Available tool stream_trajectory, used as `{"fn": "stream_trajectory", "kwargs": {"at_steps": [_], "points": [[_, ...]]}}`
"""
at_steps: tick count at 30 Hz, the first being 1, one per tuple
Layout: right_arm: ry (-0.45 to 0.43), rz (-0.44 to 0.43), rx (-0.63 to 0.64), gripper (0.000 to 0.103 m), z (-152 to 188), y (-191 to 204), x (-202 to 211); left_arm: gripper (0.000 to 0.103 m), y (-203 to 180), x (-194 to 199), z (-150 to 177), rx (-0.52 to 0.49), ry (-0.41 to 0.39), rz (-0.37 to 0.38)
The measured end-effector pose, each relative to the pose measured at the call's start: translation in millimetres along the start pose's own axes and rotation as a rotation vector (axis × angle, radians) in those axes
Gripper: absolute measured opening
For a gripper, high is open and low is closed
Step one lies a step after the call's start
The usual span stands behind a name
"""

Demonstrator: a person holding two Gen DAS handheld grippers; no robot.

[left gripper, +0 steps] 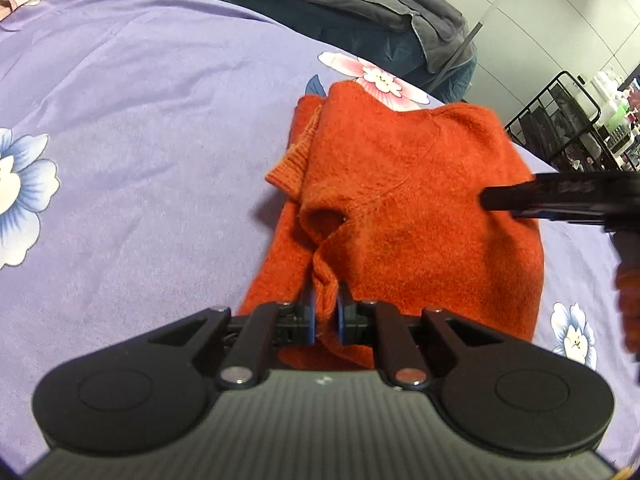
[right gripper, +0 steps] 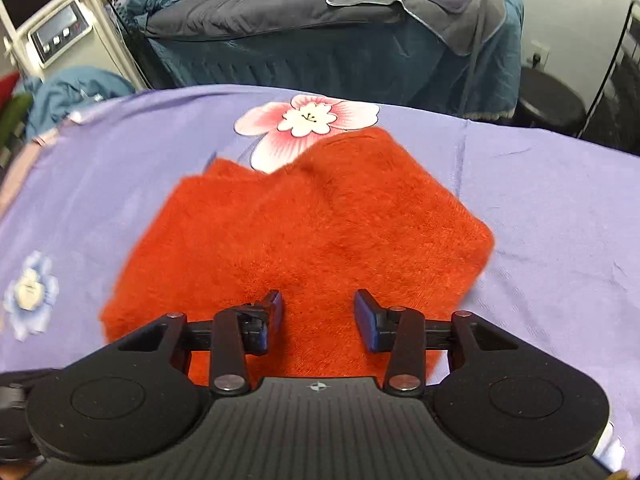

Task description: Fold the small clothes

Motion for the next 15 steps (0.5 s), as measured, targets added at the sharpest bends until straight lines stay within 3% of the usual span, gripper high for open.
{"fn": "stream_trajectory", "kwargs": {"at_steps": [1,3,7,9,12,14,15], "points": [[-0.009,-0.004,0.006,0.082,1,3,-6,0.01,0,-1,0,-0.01,0.004,-0.002],[-0.016,-0.038,0.015,0.103,2,8,-16,0.012,2,-3,1,-0.024,0.013,-0.009],[-0.029,-0.056,0.043,0.103,-3,6,-13,0.017,2,-1,-2,-0.03,0.029,-0.007],[-0.077,-0.066,0.02,0.101,-4,-1,1,0.022,0,4,-5,-0.03,0.021,-0.009],[-0.17,-0.073,-0.072,0.102,0,-18,31,0.035,1,17,-10,0.003,-0.003,0.018],[-0.195,-0.089,-0.177,0.103,7,-37,44,0.055,4,30,-12,0.026,-0.029,0.071],[-0.202,-0.101,-0.234,0.103,12,-48,50,0.059,7,37,-12,0.035,-0.042,0.094]]}}
Point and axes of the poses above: each gripper's, at about its wrist camera, not at the fingertips, and x roughly against the way its jaws point, y to its left, z to its underside, the point moved 5 cm from there along -x, roughly the way its jaws point, and after that the axes turned 5 degrees about x, right-handed, at the moved point
